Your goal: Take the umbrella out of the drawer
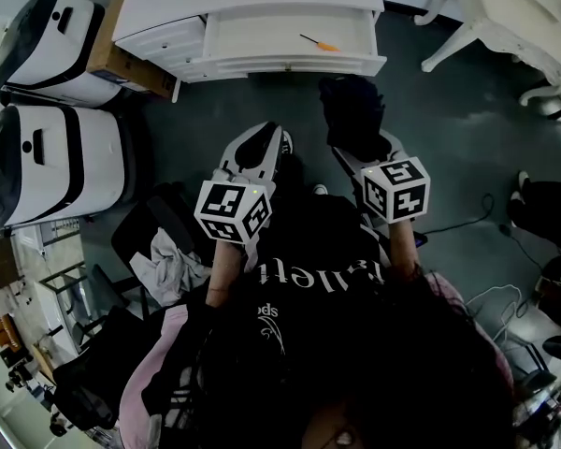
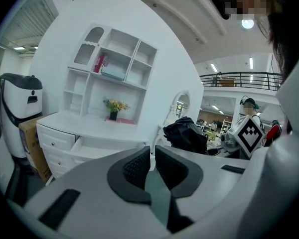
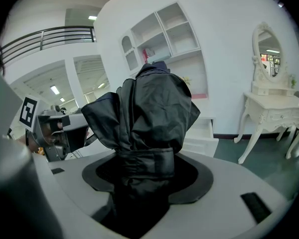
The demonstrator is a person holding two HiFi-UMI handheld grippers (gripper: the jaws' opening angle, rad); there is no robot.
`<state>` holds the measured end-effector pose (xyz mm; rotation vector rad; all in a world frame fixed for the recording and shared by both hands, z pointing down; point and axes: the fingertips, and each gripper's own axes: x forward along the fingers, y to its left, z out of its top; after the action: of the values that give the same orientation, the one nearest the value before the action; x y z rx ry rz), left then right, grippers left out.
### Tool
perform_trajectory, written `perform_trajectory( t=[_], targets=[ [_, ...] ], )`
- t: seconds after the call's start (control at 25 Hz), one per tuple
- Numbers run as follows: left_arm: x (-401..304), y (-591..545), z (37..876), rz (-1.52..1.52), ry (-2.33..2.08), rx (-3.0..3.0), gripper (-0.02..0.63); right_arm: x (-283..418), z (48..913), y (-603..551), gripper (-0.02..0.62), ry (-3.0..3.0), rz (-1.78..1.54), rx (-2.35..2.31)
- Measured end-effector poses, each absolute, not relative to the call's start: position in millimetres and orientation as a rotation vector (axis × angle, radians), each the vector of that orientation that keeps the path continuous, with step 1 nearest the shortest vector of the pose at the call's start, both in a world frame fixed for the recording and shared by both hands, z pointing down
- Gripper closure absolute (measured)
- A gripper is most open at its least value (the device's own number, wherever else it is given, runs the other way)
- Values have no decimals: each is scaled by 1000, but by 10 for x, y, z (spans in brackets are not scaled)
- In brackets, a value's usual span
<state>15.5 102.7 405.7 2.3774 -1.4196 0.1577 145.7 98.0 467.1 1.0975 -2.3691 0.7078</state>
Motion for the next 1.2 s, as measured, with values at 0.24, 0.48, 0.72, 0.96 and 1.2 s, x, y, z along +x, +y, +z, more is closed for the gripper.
perform_trajectory(
  t=[0.24, 0.48, 0.72, 0.96, 1.2],
  targets=[
    [189, 1271, 4045, 160, -1420, 2390, 565, 1421, 4657, 1191, 314, -2396, 724, 1097],
    [200, 1363, 3991, 144, -1426, 2404, 565, 1384, 4593, 1268, 314, -2412, 700, 1089],
    [214, 1354, 3966, 134, -1424, 2414, 565, 1349, 4578, 1258, 314, -2412, 674, 1073],
    [204, 1297, 3949, 120, -1427, 2410, 565, 1329, 4562, 1219, 314, -2407, 663, 1061],
    [205, 1289, 3938, 113, -1428, 2413, 565, 1346, 4568, 1204, 314, -2400, 658, 1064]
  ],
)
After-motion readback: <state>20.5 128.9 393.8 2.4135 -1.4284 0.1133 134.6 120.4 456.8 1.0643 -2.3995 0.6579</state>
